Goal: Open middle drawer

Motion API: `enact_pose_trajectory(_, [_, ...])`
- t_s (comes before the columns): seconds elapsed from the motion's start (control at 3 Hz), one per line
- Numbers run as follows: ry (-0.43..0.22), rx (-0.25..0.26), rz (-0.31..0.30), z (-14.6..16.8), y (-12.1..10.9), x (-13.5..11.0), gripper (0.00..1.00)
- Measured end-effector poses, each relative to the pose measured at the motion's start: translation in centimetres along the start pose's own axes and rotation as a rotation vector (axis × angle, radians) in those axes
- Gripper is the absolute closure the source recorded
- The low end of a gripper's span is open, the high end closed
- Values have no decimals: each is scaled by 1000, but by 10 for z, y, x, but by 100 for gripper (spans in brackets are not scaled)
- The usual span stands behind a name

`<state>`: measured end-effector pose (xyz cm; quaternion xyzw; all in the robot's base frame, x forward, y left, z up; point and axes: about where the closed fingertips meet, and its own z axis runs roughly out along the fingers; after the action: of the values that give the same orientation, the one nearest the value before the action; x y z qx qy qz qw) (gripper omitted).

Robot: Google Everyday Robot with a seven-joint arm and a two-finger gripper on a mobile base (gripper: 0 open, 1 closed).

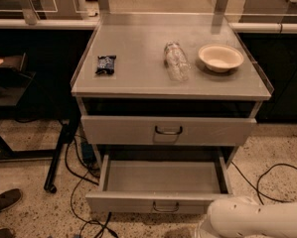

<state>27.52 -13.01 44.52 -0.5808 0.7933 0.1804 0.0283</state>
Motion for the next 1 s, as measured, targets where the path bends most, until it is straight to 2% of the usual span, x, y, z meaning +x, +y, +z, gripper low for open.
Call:
enact_pose_trajectory(0.67, [-95, -2, -141, 0, -22, -74, 0])
enact_pose_trajectory(1.0, [-109, -4, -189, 6, -33, -102, 0])
